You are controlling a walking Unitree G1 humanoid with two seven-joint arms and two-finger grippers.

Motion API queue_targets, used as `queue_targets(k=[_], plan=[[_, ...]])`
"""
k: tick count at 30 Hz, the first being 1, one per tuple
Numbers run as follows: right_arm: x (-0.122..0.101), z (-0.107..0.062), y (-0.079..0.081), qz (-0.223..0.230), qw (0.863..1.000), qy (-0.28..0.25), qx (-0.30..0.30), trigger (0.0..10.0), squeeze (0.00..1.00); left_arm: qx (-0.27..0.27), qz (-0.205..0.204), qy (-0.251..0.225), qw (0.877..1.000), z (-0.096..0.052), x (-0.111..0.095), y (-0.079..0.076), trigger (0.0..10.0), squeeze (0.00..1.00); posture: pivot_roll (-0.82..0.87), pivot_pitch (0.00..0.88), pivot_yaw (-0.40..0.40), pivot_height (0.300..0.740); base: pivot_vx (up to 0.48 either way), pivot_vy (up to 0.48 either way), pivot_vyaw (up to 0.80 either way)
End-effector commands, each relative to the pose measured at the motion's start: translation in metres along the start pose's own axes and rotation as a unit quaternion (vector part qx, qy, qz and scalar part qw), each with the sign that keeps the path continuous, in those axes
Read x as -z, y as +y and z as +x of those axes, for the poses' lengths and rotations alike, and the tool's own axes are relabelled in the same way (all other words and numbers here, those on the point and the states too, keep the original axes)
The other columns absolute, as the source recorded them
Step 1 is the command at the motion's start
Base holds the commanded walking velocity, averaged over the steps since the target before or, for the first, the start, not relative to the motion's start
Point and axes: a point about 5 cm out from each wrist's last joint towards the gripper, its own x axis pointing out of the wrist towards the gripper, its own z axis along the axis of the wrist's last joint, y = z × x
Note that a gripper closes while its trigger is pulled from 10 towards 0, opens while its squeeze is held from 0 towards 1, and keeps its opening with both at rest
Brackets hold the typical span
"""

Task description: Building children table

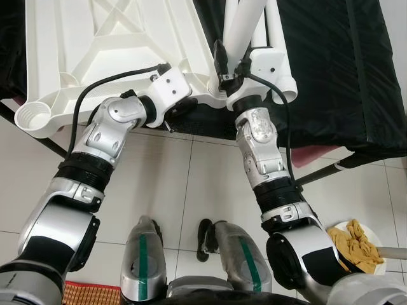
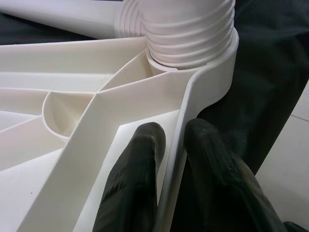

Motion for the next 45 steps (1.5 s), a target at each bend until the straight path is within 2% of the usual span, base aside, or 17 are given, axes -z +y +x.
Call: queue_targets(k=[1, 6, 7, 8, 9, 13, 19, 22, 23, 27, 29, 30, 31, 35, 36, 45], plan=[[0.027, -0.012, -0.008, 0.013, 0.997, 0.07, 0.035, 10.0, 0.0, 0.011, 0.05, -0.061, 0.997, 0.002, -0.031, 0.0, 10.0, 0.0, 0.04, 0.057, -0.077, 0.74, 0.0, 0.0, 0.0], [0.027, -0.013, -0.012, 0.013, 0.997, 0.068, 0.036, 10.0, 0.0, 0.007, 0.048, -0.06, 0.997, 0.002, -0.031, 0.001, 10.0, 0.0, 0.04, 0.056, -0.081, 0.74, 0.0, 0.0, 0.0], [0.026, -0.013, -0.014, 0.014, 0.997, 0.065, 0.033, 10.0, 0.73, 0.006, 0.047, -0.061, 0.997, 0.002, -0.031, 0.001, 10.0, 0.0, 0.04, 0.056, -0.081, 0.74, 0.0, 0.0, 0.0], [0.026, -0.013, -0.014, 0.014, 0.997, 0.065, 0.033, 10.0, 0.73, 0.006, 0.047, -0.061, 0.997, 0.002, -0.031, 0.001, 10.0, 0.0, 0.04, 0.056, -0.081, 0.74, 0.0, 0.0, 0.0], [0.024, -0.012, -0.015, 0.018, 0.998, 0.061, 0.028, 10.0, 1.0, 0.005, 0.047, -0.061, 0.997, 0.003, -0.031, 0.001, 10.0, 0.0, 0.04, 0.055, -0.084, 0.74, 0.0, 0.0, 0.0], [0.021, -0.012, -0.017, 0.015, 0.998, 0.055, 0.025, 10.0, 1.0, 0.011, 0.047, -0.065, 0.997, 0.003, -0.032, -0.002, 10.0, 0.0, 0.04, 0.057, -0.084, 0.74, 0.0, 0.0, 0.0], [0.017, -0.011, -0.034, 0.005, 0.999, 0.05, 0.01, 10.0, 1.0, 0.006, 0.046, -0.063, 0.997, 0.001, -0.032, 0.001, 10.0, 0.0, 0.04, 0.07, -0.08, 0.74, 0.0, 0.0, 0.0], [0.015, -0.011, -0.038, -0.002, 0.999, 0.048, -0.003, 10.0, 1.0, 0.006, 0.047, -0.063, 0.997, 0.001, -0.032, 0.001, 10.0, 0.0, 0.04, 0.07, -0.08, 0.74, 0.0, 0.0, 0.0], [0.014, -0.011, -0.039, -0.005, 0.999, 0.049, -0.021, 10.0, 0.0, 0.007, 0.049, -0.062, 0.997, 0.001, -0.032, 0.0, 10.0, 0.0, 0.04, 0.072, -0.079, 0.74, 0.0, 0.0, 0.0], [0.012, -0.011, -0.041, -0.002, 0.998, 0.05, -0.045, 10.0, 0.0, 0.006, 0.044, -0.057, 0.997, 0.002, -0.029, 0.0, 10.0, 0.0, 0.04, 0.072, -0.078, 0.74, 0.0, 0.0, 0.0], [0.011, -0.012, -0.044, -0.004, 0.996, 0.054, -0.071, 10.0, 0.0, 0.008, 0.027, -0.051, 0.998, 0.003, -0.026, -0.001, 10.0, 0.0, 0.03, 0.075, -0.077, 0.74, 0.0, 0.0, 0.0], [0.01, -0.012, -0.046, -0.006, 0.996, 0.054, -0.073, 10.0, 0.0, 0.009, 0.02, -0.049, 0.999, 0.002, -0.026, -0.001, 10.0, 0.31, 0.03, 0.076, -0.078, 0.74, 0.0, 0.0, 0.0], [0.01, -0.011, -0.047, -0.006, 0.995, 0.056, -0.077, 10.0, 0.0, 0.014, 0.008, -0.05, 0.999, 0.002, -0.025, -0.001, 10.0, 1.0, 0.03, 0.077, -0.078, 0.74, 0.0, 0.0, 0.0], [0.008, -0.011, -0.051, -0.007, 0.994, 0.055, -0.09, 10.0, 0.0, 0.003, 0.026, -0.035, 0.999, 0.003, -0.023, 0.0, 10.0, 1.0, 0.04, 0.079, -0.078, 0.74, 0.0, 0.0, 0.0], [0.006, -0.01, -0.053, -0.009, 0.994, 0.054, -0.096, 10.0, 0.0, 0.007, 0.024, -0.031, 0.999, 0.003, -0.022, 0.0, 10.0, 0.0, 0.04, 0.079, -0.078, 0.74, 0.0, 0.0, 0.0], [0.0, -0.01, -0.056, -0.006, 0.99, 0.054, -0.131, 10.0, 0.0, 0.025, 0.033, -0.021, 0.999, 0.003, -0.02, -0.005, 10.0, 0.0, 0.03, 0.091, -0.07, 0.74, 0.0, 0.0, 0.0]])
